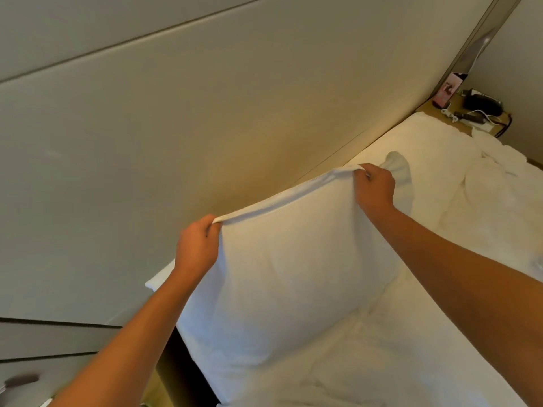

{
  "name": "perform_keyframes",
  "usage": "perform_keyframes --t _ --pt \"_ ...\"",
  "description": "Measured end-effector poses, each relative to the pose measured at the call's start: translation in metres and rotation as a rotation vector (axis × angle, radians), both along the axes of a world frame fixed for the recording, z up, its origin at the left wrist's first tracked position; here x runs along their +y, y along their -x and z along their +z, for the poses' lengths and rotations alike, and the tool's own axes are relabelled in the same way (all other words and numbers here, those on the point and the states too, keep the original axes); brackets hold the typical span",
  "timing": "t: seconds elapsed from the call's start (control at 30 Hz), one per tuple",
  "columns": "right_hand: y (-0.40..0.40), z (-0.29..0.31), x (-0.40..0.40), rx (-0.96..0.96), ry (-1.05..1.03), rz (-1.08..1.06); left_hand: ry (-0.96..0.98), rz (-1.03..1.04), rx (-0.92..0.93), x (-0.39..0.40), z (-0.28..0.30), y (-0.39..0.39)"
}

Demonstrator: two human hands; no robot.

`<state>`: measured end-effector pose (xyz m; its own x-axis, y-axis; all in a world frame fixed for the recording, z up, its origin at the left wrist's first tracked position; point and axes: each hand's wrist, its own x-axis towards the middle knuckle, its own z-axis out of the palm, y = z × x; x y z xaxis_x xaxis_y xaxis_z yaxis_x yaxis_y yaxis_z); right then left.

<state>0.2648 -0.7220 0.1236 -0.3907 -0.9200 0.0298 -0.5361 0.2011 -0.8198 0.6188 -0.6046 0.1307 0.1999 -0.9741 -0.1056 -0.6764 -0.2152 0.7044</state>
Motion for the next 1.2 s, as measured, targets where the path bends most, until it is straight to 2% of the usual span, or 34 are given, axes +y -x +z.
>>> perform_keyframes --t 0.23,0.4,0.5,0.6,0.8,1.0,1.2 --pt "-0.039 0.021 -0.055 -0.044 0.094 0.139 0.147 0.166 0.045 -0.028 0.005 -0.03" --pt "-0.056 -0.033 -0.02 0.155 -0.054 0.322 0.011 0.071 -0.05 -0.015 -0.025 -0.014" --pt "-0.072 -0.081 0.031 0.202 -0.195 0.365 -0.016 -0.069 -0.21 0.007 -0.045 0.002" --pt "-0.089 -0.117 0.079 0.226 -0.317 0.537 -0.03 -0.2 -0.448 0.035 -0.058 0.009" --pt "-0.115 -0.13 0.122 0.194 -0.44 0.652 -0.23 -0.302 -0.641 0.069 -0.066 -0.006" --pt "-0.118 -0.125 0.143 0.253 -0.518 0.672 -0.177 -0.34 -0.565 0.069 -0.075 -0.015" --pt "-0.08 -0.122 0.209 0.283 -0.641 0.483 -0.141 -0.446 -0.462 0.068 -0.082 0.017"
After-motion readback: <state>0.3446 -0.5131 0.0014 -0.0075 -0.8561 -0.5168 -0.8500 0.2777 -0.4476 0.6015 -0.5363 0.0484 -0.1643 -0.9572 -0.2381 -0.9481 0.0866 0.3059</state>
